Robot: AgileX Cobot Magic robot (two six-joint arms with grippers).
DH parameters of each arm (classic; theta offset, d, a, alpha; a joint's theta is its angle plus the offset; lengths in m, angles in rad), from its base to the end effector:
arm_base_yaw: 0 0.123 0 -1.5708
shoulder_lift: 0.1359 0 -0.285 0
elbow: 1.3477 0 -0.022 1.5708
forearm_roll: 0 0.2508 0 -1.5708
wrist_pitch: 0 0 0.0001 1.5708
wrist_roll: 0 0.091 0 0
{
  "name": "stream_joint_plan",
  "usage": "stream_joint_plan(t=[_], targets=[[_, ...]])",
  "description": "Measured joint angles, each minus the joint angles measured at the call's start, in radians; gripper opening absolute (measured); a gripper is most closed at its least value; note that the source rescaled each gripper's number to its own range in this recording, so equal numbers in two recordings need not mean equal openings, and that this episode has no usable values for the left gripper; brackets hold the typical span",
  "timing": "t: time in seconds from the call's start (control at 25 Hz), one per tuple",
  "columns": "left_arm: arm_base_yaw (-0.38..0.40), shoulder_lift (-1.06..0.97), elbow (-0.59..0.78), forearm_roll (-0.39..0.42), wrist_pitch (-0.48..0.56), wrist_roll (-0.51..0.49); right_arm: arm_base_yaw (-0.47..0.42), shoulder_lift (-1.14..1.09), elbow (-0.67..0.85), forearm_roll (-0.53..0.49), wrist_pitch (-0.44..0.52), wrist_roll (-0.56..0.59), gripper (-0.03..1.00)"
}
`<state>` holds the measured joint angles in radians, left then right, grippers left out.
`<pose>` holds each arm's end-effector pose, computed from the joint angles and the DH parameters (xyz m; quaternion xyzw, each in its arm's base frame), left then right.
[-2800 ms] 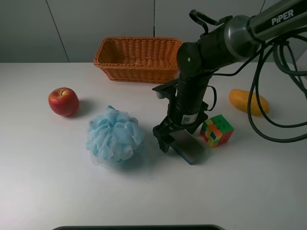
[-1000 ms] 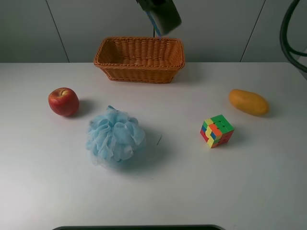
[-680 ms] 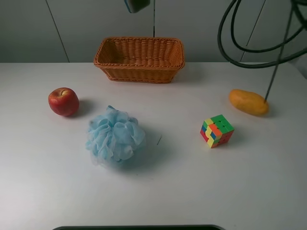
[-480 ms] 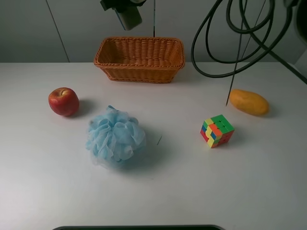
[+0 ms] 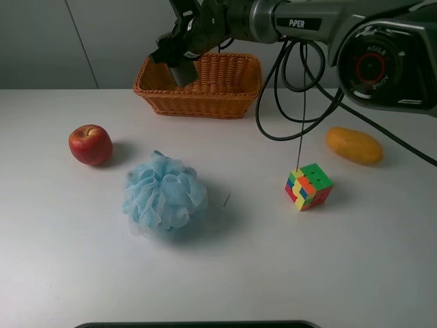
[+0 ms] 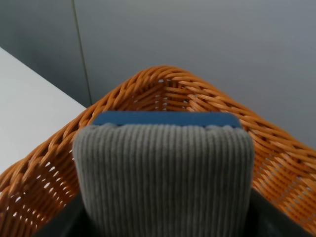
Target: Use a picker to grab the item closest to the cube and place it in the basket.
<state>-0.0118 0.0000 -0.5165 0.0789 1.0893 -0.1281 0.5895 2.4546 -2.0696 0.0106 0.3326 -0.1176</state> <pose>-0.0080 0.0065 0.2797 -0.0521 0.8541 0.0032 0.5174 0.4674 0.3130 0.1660 -0.3052 0.8376 0.1096 0.4396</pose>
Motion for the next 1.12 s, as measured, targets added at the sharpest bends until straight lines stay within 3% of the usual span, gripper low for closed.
stream_joint_plan(t=[0.32, 0.4, 0.44, 0.52, 0.84, 1.12], targets=[[0.0, 0.0, 0.0, 0.0, 0.0, 0.0, 0.0, 0.0, -0.005, 0.0, -0.006, -0.016, 0.1], [0.0, 0.0, 0.0, 0.0, 0.0, 0.0, 0.0, 0.0, -0.005, 0.001, -0.006, -0.024, 0.72], [0.0, 0.0, 0.0, 0.0, 0.0, 0.0, 0.0, 0.0, -0.005, 0.002, -0.006, -0.026, 0.86], [0.0, 0.0, 0.0, 0.0, 0.0, 0.0, 0.0, 0.0, -0.005, 0.004, -0.006, -0.028, 0.96], [0.0, 0.0, 0.0, 0.0, 0.0, 0.0, 0.0, -0.01, -0.005, 0.004, 0.032, -0.041, 0.98], [0.0, 0.0, 0.0, 0.0, 0.0, 0.0, -0.048, -0.199, -0.026, 0.033, 0.353, -0.131, 0.98]])
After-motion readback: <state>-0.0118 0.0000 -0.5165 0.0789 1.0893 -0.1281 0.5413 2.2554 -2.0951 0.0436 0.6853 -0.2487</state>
